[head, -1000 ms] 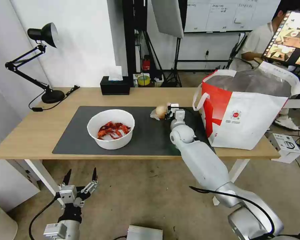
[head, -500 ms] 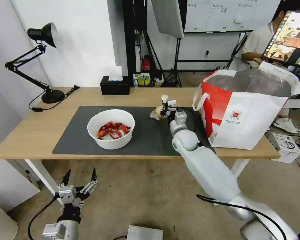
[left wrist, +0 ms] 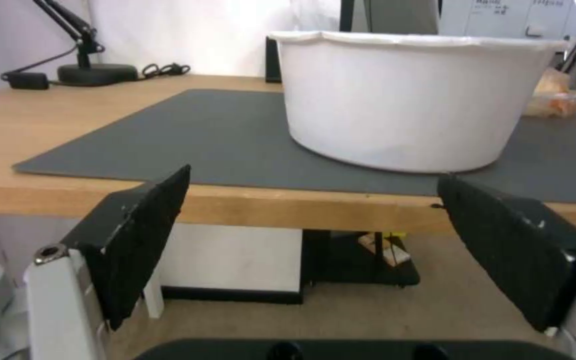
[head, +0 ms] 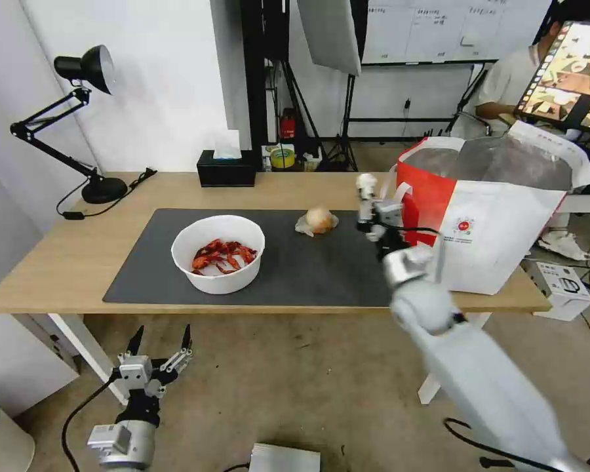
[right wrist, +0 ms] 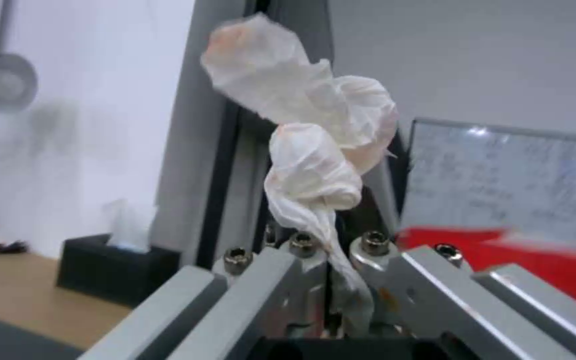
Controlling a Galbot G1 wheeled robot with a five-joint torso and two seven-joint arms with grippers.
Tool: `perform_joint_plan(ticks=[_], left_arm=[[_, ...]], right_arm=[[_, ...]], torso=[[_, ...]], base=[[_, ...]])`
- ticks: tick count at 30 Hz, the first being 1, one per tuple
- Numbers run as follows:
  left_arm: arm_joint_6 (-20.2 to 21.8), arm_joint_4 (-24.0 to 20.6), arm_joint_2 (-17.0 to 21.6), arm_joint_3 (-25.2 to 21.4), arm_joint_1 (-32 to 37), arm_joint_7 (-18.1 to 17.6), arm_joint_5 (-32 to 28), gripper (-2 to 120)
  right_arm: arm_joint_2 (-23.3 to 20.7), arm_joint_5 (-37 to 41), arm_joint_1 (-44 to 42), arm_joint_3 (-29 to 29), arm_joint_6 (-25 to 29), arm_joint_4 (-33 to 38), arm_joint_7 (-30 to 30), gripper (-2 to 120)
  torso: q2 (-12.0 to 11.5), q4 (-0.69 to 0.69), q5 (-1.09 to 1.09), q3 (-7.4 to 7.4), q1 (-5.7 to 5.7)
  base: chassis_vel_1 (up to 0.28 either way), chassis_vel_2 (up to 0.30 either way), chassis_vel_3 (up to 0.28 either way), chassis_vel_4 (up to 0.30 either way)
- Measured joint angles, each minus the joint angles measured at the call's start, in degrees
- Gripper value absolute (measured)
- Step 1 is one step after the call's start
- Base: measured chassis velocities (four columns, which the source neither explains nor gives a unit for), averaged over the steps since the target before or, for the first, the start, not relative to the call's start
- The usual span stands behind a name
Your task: Pick up the trash from the table and place it into the takeout bag.
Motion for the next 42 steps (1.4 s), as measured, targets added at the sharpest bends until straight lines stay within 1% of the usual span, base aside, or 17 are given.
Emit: perform_joint_plan(ticks=[3, 5, 6, 8, 12, 15, 22, 25, 27, 29, 30, 33, 34, 37, 38, 40, 42], left_arm=[[0.0, 0.32, 0.18, 0.52, -0.44, 0.0, -0.06, 100], [0.0, 0.64, 0.36, 1.45, -1.03, 0.02, -0.07, 100], [0.0, 0.64, 0.36, 1.45, -1.03, 0.02, -0.07, 100], [0.0, 0.9, 0.6, 2.16, -1.46, 0.02, -0.05, 100], [0.01, 1.04, 1.08, 3.08, -1.95, 0.04, 0.08, 100], [-0.08, 1.02, 1.1, 3.41, -2.39, 0.11, 0.19, 100], [-0.01, -1.56, 0.27, 3.89, -2.31, 0.24, 0.3, 100], [0.0, -2.32, 0.2, 4.12, -1.54, 0.8, 0.34, 100], [0.0, -2.33, 0.19, 4.12, -1.46, 0.99, 0.34, 100], [0.0, -2.36, 0.23, 4.13, -1.39, 1.23, 0.32, 100], [0.0, -2.36, 0.23, 4.13, -1.39, 1.23, 0.32, 100], [0.0, -2.67, 0.88, 4.16, -1.35, 1.29, -0.15, 100], [0.0, -2.67, 0.88, 4.16, -1.35, 1.29, -0.15, 100], [0.0, -2.76, 1.6, 4.0, -1.38, 1.32, -1.12, 100], [0.0, -2.76, 1.6, 4.0, -1.38, 1.32, -1.12, 100], [0.0, -2.76, 2.26, 3.61, -1.4, 1.34, -2.23, 100], [0.0, -2.75, 2.61, 3.4, -1.39, 1.35, -2.83, 100]], right_arm=[[-2.68, 0.23, -2.82, 3.55, 0.54, 3.09, -0.08, 0], [-5.51, 2.01, -5.75, 9.51, 0.67, 6.49, -0.08, 0], [-5.51, 2.01, -5.75, 9.51, 0.67, 6.49, -0.08, 0], [-7.55, 4.29, -6.84, 14.91, 0.02, 8.46, 0.12, 0], [-10.72, 8.23, -5.83, 19.26, -2.49, 8.89, 1.27, 0], [-13.01, 10.27, -3.0, 20.15, -4.71, 7.08, 3.51, 0], [-17.37, 18.39, 9.8, 14.66, -12.87, -0.04, 8.3, 0], [-18.5, 20.81, 18.43, 7.75, -16.49, -4.49, 10.42, 0], [-18.59, 21.43, 19.81, 6.34, -17.48, -5.22, 10.76, 0], [-18.81, 24.99, 24.43, 1.67, -22.88, -7.69, 12.74, 0], [-18.81, 24.99, 24.43, 1.67, -22.88, -7.69, 12.74, 0], [-18.83, 31.49, 28.16, -1.95, -30.39, -9.88, 15.5, 0], [-18.83, 31.49, 28.16, -1.95, -30.39, -9.88, 15.5, 0], [-19.04, 36.85, 30.75, -4.52, -37.23, -11.55, 17.73, 0], [-19.04, 36.85, 30.75, -4.52, -37.23, -11.55, 17.73, 0], [-19.0, 41.33, 32.36, -6.08, -42.62, -12.39, 19.91, 0], [-18.81, 42.89, 32.91, -6.51, -44.56, -12.6, 20.67, 4]], torso=[[0.0, 0.0, -0.01, 0.0, 0.0], [0.0, 0.0, 0.01, 0.0, 0.0], [0.0, 0.0, 0.01, 0.0, 0.0], [0.0, 0.0, -0.01, 0.0, 0.0], [0.0, 0.0, 0.0, 0.0, 0.0], [0.0, 0.0, -0.01, 0.0, 0.0], [-0.01, 0.01, -0.01, 0.0, 0.0], [-0.01, 0.03, -0.03, 0.0, 0.0], [-0.01, 0.04, -0.04, 0.01, 0.0], [-0.01, 0.03, -0.02, 0.01, 0.01], [-0.01, 0.03, -0.02, 0.01, 0.01], [-0.01, 0.02, -0.02, 0.01, 0.01], [-0.01, 0.02, -0.02, 0.01, 0.01], [-0.01, 0.01, -0.03, 0.0, 0.01], [-0.01, 0.01, -0.03, 0.0, 0.01], [-0.01, 0.01, -0.01, 0.01, 0.01], [-0.01, 0.01, -0.04, 0.01, 0.0]], base=[[0.0, 0.0, 0.0, 0.0], [0.0, 0.0, 0.0, 0.0], [0.0, 0.0, 0.0, 0.0], [0.0, 0.0, 0.0, 0.0], [0.0, 0.0, 0.0, 0.0], [0.0, 0.0, 0.0, 0.0], [0.0, 0.0, 0.0, 0.0], [0.0, 0.0, 0.0, 0.0], [0.0, 0.0, 0.0, 0.0], [0.0, 0.0, 0.0, 0.0], [0.0, 0.0, 0.0, 0.0], [0.0, 0.0, 0.0, 0.0], [0.0, 0.0, 0.0, 0.0], [0.0, 0.0, 0.0, 0.0], [0.0, 0.0, 0.0, 0.0], [0.0, 0.0, 0.0, 0.0], [0.0, 0.0, 0.0, 0.0]])
